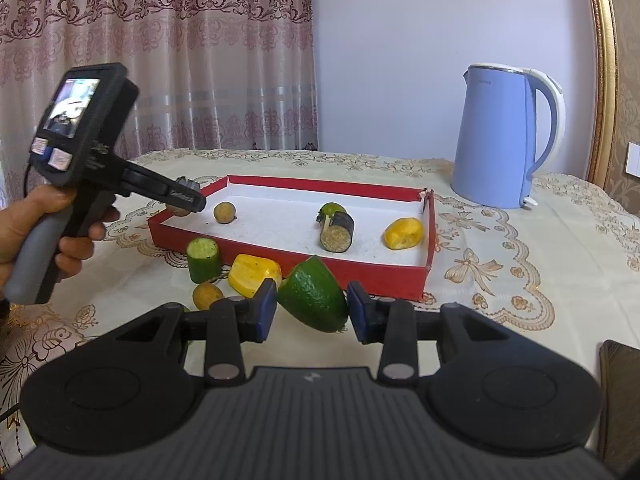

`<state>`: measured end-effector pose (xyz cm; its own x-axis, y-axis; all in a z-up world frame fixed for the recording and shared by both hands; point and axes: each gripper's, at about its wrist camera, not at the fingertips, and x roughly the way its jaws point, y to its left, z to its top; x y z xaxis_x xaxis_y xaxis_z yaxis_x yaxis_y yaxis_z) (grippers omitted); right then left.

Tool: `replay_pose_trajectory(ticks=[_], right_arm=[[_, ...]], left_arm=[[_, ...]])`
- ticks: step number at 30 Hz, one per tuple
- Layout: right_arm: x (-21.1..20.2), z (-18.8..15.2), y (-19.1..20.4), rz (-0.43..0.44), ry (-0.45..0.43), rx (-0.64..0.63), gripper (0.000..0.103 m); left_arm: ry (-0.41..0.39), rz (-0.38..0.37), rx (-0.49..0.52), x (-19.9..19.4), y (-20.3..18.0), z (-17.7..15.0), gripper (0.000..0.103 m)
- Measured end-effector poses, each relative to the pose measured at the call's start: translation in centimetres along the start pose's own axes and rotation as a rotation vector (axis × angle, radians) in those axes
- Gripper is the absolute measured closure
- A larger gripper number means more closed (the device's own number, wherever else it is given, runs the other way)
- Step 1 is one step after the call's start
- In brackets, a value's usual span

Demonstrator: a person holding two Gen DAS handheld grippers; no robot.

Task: Organize fruits
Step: 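Lift the eggplant piece toward the tray while the right gripper holds the green pepper chunk, then lower the eggplant piece into the tray and open the left gripper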

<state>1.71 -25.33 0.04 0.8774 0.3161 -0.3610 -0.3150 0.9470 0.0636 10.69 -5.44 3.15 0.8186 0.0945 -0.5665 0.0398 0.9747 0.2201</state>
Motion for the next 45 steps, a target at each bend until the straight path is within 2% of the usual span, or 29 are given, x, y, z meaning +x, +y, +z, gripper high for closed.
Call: replay_pose_trajectory(ticks=[12,22,35,45], right_arm=[[0.0,-0.1,-0.5,-0.005,-0.001,0.014,0.067],[-0.2,-0.3,-0.8,-0.01,0.001,0.024,0.067],[-0.1,-0.2,-1.0,-0.015,0.0,0.028,0.067],[-0.3,-0.2,-1.2,-0.024,0.002,0.034,0.067]], left_arm=[[0.027,0.031,0.045,2.9,-1.9,0.8,0.062],[0.002,0.085,0.079,3.7,-2.6,1.6,0.062],[-0.012,0.113,0.105,4.9,-3.4,2.8,0.062],[-0.016,0.102,0.128,5.9,-5.0,4.0,0.062]])
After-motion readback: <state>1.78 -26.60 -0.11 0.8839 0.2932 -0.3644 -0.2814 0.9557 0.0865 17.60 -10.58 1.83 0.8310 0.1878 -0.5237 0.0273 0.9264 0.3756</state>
